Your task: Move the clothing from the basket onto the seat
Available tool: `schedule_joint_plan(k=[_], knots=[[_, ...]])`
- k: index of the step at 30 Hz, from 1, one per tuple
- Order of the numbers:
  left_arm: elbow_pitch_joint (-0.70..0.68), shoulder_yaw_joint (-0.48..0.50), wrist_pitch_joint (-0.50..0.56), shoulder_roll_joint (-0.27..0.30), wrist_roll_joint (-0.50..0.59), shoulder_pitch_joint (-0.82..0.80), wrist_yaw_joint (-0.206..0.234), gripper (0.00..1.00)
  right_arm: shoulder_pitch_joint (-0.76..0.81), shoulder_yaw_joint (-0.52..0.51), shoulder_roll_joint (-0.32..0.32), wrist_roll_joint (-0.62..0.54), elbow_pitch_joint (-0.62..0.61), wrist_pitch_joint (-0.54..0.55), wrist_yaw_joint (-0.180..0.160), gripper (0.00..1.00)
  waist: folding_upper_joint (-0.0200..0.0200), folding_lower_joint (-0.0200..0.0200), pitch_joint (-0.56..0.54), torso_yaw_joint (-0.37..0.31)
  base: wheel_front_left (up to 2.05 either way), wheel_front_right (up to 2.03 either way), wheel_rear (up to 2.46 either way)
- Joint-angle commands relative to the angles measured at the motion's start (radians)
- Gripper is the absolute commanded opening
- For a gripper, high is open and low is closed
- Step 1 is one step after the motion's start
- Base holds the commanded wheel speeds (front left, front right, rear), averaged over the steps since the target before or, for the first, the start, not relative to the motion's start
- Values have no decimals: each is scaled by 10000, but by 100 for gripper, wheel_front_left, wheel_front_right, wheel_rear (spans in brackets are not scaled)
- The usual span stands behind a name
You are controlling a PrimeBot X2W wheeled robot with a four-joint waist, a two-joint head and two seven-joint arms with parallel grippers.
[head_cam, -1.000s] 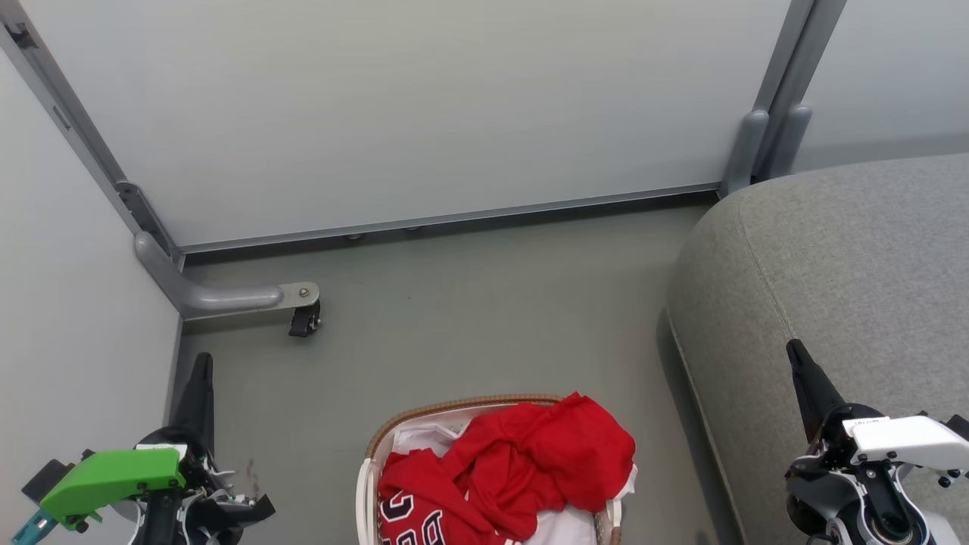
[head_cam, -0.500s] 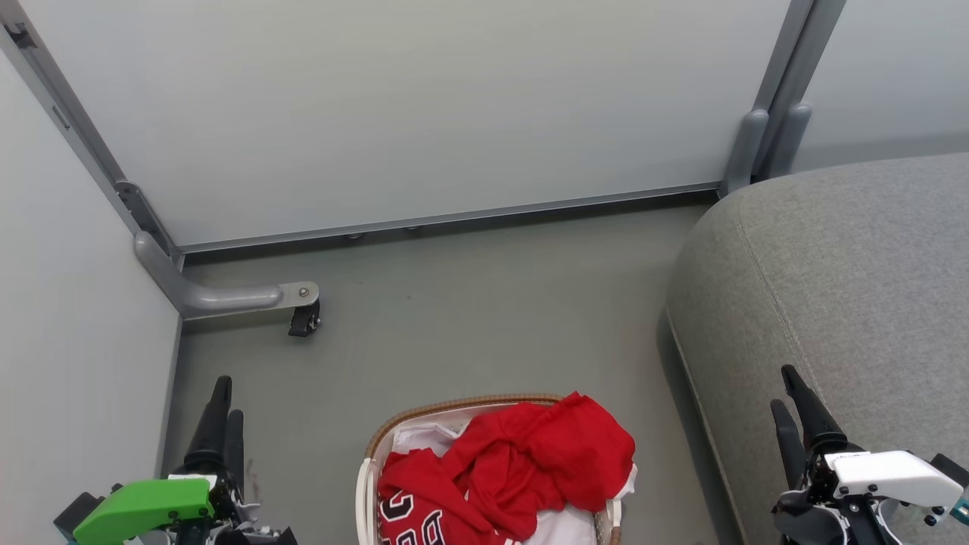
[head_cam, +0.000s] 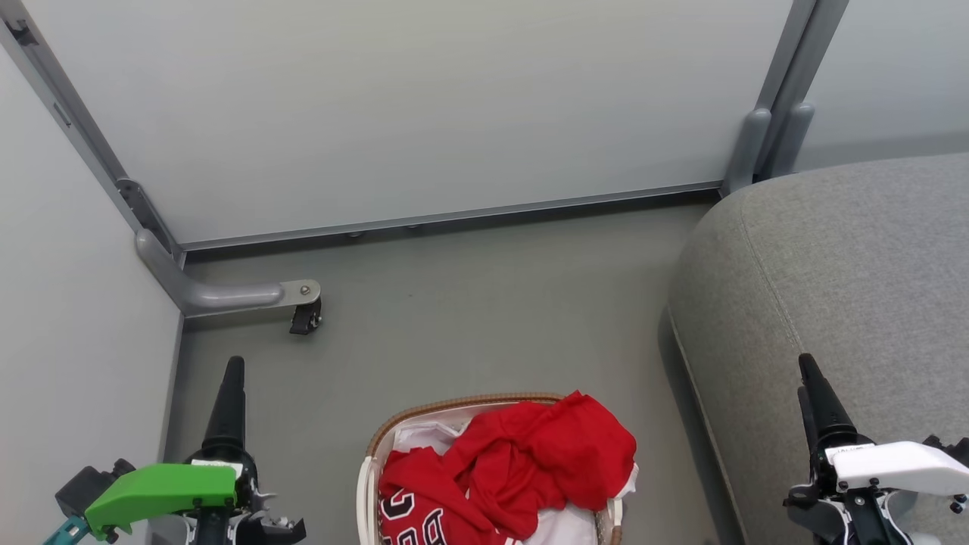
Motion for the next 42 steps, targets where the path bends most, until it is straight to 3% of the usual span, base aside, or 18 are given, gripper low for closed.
schedule_joint_plan(k=[1, 23, 42], knots=[[-235, -81, -93, 55, 318, -194, -2, 100, -193, -66, -98, -463, -263, -114, 1, 100, -1, 0, 4, 6, 0, 0, 0], [-537, -346, -897, 83, 4250, 59, -3, 100, -28, 328, -137, -5807, -1392, -922, 3, 100, -1, 0, 84, 59, 0, 0, 0], [-36, -598, -1465, 102, 6504, 269, -3, 100, 130, 503, -167, -8493, -1196, -1489, 4, 100, -1, 0, 109, 124, 0, 0, 0]])
